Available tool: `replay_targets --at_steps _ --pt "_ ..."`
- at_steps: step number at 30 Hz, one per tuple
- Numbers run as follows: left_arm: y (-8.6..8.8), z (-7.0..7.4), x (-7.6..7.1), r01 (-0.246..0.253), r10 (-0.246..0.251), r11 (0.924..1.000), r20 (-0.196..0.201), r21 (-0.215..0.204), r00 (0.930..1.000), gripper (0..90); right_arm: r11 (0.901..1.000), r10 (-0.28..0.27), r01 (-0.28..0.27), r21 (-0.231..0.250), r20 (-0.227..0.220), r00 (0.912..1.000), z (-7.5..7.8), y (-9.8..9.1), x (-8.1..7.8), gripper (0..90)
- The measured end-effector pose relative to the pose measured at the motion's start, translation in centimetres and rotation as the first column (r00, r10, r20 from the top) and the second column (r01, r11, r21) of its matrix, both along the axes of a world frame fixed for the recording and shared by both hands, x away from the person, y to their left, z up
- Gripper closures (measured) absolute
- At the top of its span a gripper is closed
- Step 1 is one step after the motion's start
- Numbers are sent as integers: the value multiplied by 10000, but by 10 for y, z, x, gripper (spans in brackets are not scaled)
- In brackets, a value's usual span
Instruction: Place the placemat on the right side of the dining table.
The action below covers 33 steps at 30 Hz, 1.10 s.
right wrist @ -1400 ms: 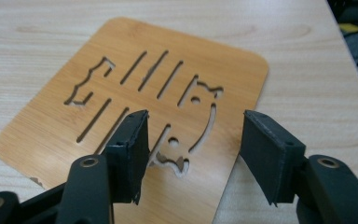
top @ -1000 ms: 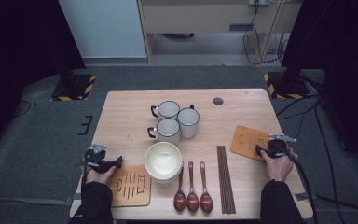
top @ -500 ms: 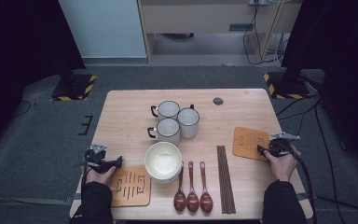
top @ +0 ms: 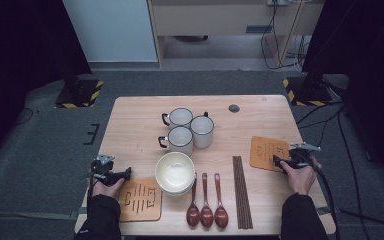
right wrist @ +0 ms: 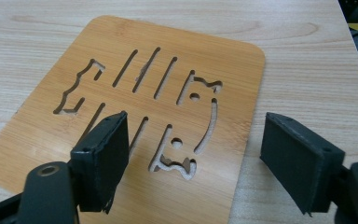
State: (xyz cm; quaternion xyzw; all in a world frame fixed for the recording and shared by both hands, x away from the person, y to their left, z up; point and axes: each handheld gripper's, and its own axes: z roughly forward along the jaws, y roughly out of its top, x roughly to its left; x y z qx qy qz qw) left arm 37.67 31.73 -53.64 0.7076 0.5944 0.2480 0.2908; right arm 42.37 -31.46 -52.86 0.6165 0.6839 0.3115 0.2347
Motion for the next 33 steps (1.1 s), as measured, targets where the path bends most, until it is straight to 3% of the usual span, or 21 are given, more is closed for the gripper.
replay_targets --at_steps 7,10,19,33 --pt "0 0 0 1 -1 10000 -1 0 10000 31 9998 -164 163 -106 -116 9998 -3 3 0 236" --pt "0 0 0 2 -2 10000 -1 1 10000 31 9998 -29 28 -212 -46 10000 -3 4 0 294" --pt "0 0 0 -1 1 10000 0 -1 10000 31 9997 127 -131 -209 -182 9998 -2 0 3 313" --pt "0 0 0 1 -1 10000 -1 -3 10000 31 9905 1330 -1339 -326 -288 9907 0 -15 11 312"
